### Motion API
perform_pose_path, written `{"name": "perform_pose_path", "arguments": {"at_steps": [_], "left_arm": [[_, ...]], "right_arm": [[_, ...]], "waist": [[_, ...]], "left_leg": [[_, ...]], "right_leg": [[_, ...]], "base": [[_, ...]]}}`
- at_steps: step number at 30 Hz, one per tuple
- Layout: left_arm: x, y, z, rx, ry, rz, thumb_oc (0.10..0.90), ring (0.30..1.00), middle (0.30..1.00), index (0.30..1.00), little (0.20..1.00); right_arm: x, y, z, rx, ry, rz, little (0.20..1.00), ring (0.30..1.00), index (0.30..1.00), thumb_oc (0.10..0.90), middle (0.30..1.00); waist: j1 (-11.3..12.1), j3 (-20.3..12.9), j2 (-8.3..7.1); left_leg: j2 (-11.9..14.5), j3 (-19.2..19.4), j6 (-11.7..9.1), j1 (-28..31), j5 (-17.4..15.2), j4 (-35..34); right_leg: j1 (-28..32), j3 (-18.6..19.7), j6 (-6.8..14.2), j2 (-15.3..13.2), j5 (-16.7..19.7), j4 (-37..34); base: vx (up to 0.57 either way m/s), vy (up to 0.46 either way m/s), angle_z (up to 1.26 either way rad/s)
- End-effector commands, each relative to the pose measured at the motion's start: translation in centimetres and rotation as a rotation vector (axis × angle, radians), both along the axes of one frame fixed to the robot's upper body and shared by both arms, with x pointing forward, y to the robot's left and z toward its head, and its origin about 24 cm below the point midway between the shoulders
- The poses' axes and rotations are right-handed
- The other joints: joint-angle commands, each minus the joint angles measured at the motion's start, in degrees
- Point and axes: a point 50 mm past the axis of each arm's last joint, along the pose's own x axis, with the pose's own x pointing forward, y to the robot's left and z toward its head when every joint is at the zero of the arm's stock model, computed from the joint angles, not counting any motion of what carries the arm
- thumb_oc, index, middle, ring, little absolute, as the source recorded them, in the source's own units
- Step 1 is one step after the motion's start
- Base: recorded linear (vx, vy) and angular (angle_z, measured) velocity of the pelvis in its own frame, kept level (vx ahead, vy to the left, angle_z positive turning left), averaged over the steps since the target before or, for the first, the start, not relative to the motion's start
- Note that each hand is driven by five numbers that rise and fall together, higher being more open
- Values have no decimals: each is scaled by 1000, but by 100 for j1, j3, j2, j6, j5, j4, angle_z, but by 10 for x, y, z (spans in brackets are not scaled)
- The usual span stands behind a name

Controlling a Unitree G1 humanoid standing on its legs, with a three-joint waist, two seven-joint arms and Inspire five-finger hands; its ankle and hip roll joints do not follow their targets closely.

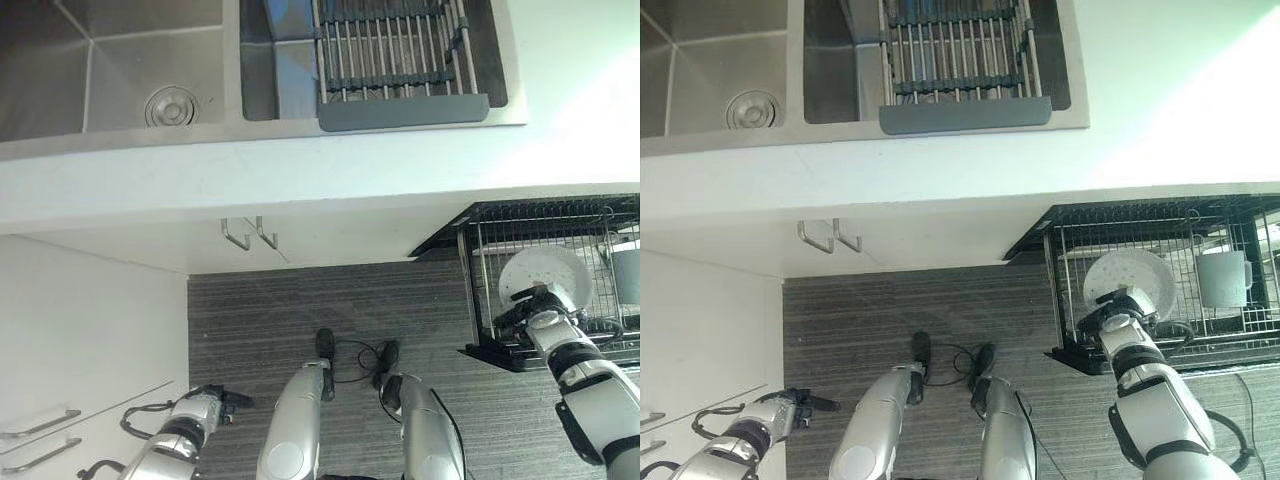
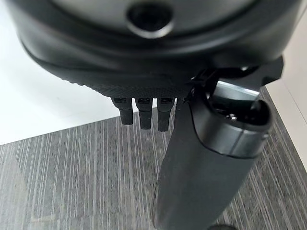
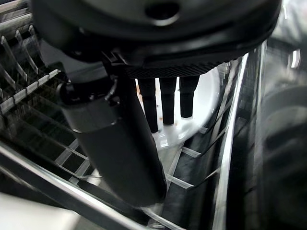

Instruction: Place the dishes in the dishwasher.

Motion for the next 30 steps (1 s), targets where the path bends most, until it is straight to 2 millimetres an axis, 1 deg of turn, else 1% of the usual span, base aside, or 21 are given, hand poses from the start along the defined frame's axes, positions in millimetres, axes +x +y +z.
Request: {"name": "perform_pose_path", "arguments": {"at_steps": [1, 3, 4, 7, 8, 11, 13, 19, 20, 22, 24, 27, 30], "left_arm": [[-28, 1, -15, 34, 131, 38, 800, 900, 900, 900, 900], [-28, -4, -16, 16, 137, 51, 800, 900, 900, 900, 900], [-30, -7, -17, 4, 139, 58, 800, 900, 900, 900, 900], [-32, -13, -20, -25, 139, 74, 800, 900, 900, 900, 900], [-32, -14, -21, -29, 139, 76, 800, 900, 900, 900, 900], [-34, -20, -23, -62, 139, 92, 800, 900, 900, 900, 900], [-37, -20, -25, -74, 137, 100, 800, 900, 900, 900, 900], [-44, -21, -29, -90, 135, 108, 800, 900, 900, 900, 900], [-45, -22, -30, -91, 136, 110, 800, 900, 900, 900, 900], [-52, -22, -33, -106, 141, 130, 800, 900, 900, 900, 900], [-53, -23, -34, -110, 142, 134, 800, 900, 900, 900, 900], [-58, -24, -36, -117, 142, 142, 800, 900, 900, 900, 900], [-65, -25, -39, -130, 141, 161, 800, 900, 900, 900, 900]], "right_arm": [[9, -4, 25, 96, -253, -39, 900, 900, 900, 800, 900], [12, 0, 33, 143, -355, -57, 900, 900, 900, 800, 900], [13, 2, 40, 154, -422, -50, 900, 900, 900, 800, 900], [15, 5, 54, 152, -535, -28, 900, 900, 900, 800, 900], [15, 5, 56, 150, -548, -26, 900, 900, 900, 800, 900], [17, 8, 73, 119, -621, -12, 900, 900, 900, 800, 900], [17, 9, 79, 108, -642, -9, 900, 900, 900, 800, 900], [17, 12, 90, 125, -717, -44, 900, 900, 900, 800, 900], [16, 12, 92, 126, -732, -53, 900, 900, 900, 800, 900], [11, 15, 109, 108, -826, -80, 900, 900, 900, 800, 900], [9, 18, 114, 101, -846, -74, 900, 900, 900, 800, 900], [4, 24, 123, 110, -879, -36, 900, 900, 900, 800, 900], [-4, 37, 142, 58, -959, 23, 900, 900, 900, 800, 900]], "waist": [[-59, -172, 188], [-141, -158, 218], [-195, -152, 233], [-331, -130, 279], [-349, -129, 286], [-462, -112, 337], [-509, -97, 356], [-567, -90, 369], [-575, -93, 370], [-649, -94, 359], [-673, -86, 355], [-735, -67, 342], [-814, -66, 339]], "left_leg": [[180, -70, -265, 53, -771, 170], [175, -23, -271, 92, -773, 172], [167, -1, -281, 117, -775, 168], [141, 66, -297, 169, -774, 142], [133, 77, -297, 176, -777, 137], [97, 137, -309, 258, -766, 51], [82, 164, -308, 322, -761, -10], [70, 222, -298, 457, -747, -113], [74, 232, -297, 474, -748, -119], [84, 288, -295, 556, -760, -146], [80, 297, -290, 572, -764, -151], [76, 328, -281, 597, -780, -141], [75, 378, -273, 614, -777, -160]], "right_leg": [[-115, 158, 358, 91, -492, 189], [-135, 196, 349, 79, -513, 239], [-143, 229, 344, 82, -525, 254], [-181, 316, 331, 85, -567, 305], [-192, 333, 330, 85, -576, 317], [-200, 413, 313, 99, -620, 324], [-177, 451, 310, 111, -630, 304], [-80, 498, 286, 126, -619, 216], [-68, 502, 283, 126, -620, 211], [-18, 531, 284, 132, -623, 193], [-14, 544, 284, 134, -625, 194], [-4, 577, 273, 135, -634, 197], [-20, 627, 258, 151, -642, 191]], "base": [[-3, 100, -15], [3, 120, -9], [0, 116, -14], [-7, 122, -12], [-6, 133, -10], [-5, 118, -19], [-4, 90, -5], [1, 43, -8], [7, 32, -6], [12, 46, -6], [3, 18, -2], [8, 36, -2], [7, 39, -6]]}}
